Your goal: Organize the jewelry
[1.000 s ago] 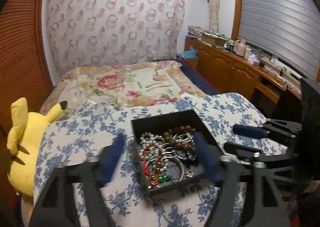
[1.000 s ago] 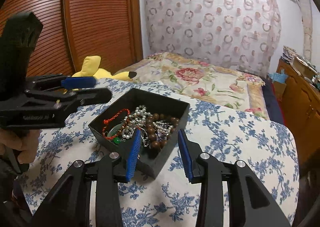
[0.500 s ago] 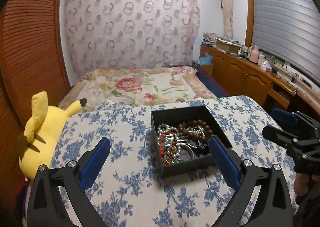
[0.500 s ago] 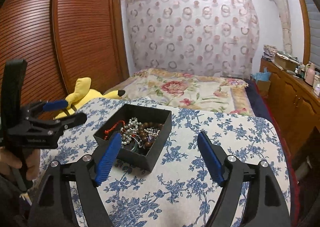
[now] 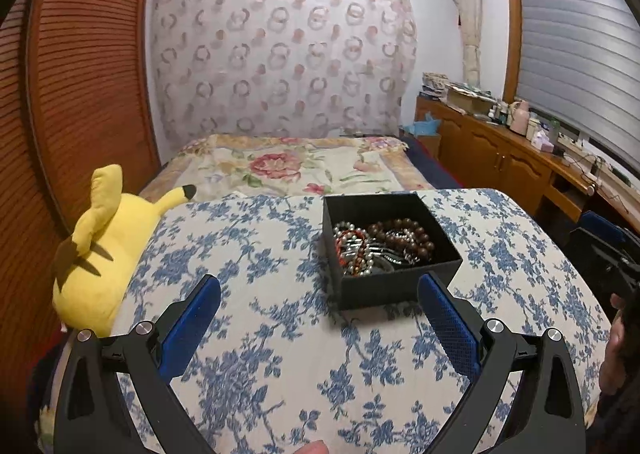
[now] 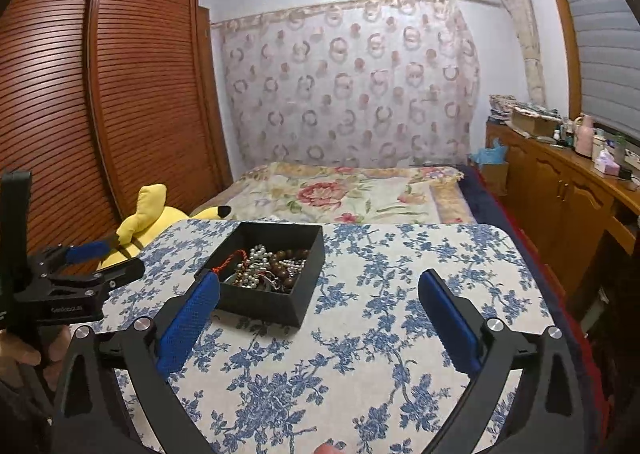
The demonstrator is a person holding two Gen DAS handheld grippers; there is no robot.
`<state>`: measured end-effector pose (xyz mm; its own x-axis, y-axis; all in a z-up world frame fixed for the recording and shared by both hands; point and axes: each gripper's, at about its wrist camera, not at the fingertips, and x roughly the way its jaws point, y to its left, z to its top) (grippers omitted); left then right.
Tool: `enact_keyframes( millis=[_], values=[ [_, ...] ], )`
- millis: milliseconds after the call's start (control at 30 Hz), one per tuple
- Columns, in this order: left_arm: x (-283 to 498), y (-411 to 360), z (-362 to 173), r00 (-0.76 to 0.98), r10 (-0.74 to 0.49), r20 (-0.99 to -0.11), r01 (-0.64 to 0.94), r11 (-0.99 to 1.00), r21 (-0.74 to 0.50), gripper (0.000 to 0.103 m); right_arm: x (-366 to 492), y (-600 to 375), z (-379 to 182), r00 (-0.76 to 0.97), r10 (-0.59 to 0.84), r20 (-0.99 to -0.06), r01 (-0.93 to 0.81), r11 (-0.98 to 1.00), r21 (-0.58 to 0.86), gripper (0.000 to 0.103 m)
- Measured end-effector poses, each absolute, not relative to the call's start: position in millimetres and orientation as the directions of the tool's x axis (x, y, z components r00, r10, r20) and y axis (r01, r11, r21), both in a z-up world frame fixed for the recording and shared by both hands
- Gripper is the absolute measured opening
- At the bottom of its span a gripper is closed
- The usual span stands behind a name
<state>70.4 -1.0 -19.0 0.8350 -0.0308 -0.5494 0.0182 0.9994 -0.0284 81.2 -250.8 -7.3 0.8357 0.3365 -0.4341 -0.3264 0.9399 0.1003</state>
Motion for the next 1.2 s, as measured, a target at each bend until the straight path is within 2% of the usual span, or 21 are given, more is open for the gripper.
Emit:
enact_keyframes(
  millis=[1200],
  values=[
    [59.3,2.2,-21.8,0.846,-0.010,-0.532,0.003,1.000,-0.013,0.095,80.0,-252.9,-17.8,0.847,0.304,-0.437,-0.296,0.951,0.087,0.100]
  ],
)
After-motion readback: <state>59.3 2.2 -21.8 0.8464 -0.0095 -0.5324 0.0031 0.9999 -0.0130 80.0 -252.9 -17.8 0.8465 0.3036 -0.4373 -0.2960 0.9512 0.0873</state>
